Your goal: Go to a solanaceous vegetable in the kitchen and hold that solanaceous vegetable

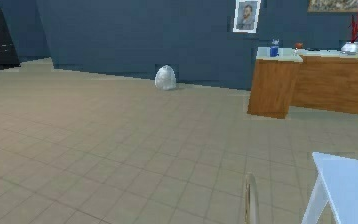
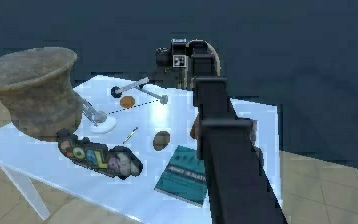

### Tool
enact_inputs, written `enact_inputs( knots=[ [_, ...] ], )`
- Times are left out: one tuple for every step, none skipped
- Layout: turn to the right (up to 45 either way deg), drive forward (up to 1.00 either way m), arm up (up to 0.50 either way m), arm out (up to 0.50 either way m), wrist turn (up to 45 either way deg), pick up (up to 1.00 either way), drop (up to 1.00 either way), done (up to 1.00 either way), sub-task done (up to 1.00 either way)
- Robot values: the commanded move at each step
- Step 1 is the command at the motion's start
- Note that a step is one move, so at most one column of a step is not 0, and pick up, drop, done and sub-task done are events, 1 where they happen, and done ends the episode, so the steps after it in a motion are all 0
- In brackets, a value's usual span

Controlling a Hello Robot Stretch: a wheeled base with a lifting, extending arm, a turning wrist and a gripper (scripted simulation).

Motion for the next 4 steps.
enact_inputs(
  knots=[
    [0.0,0.00,0.00,0.00,27.0,0.00,0.00,0.00,0.00],
    [0.0,0.00,-0.30,0.00,0.0,0.00,0.00,0.00,0.00],
    [0.0,0.00,0.00,0.00,0.0,1.00,0.00,0.00,0.00],
    [0.0,0.00,0.10,0.00,0.0,0.00,0.00,0.00,0.00]
  ],
)
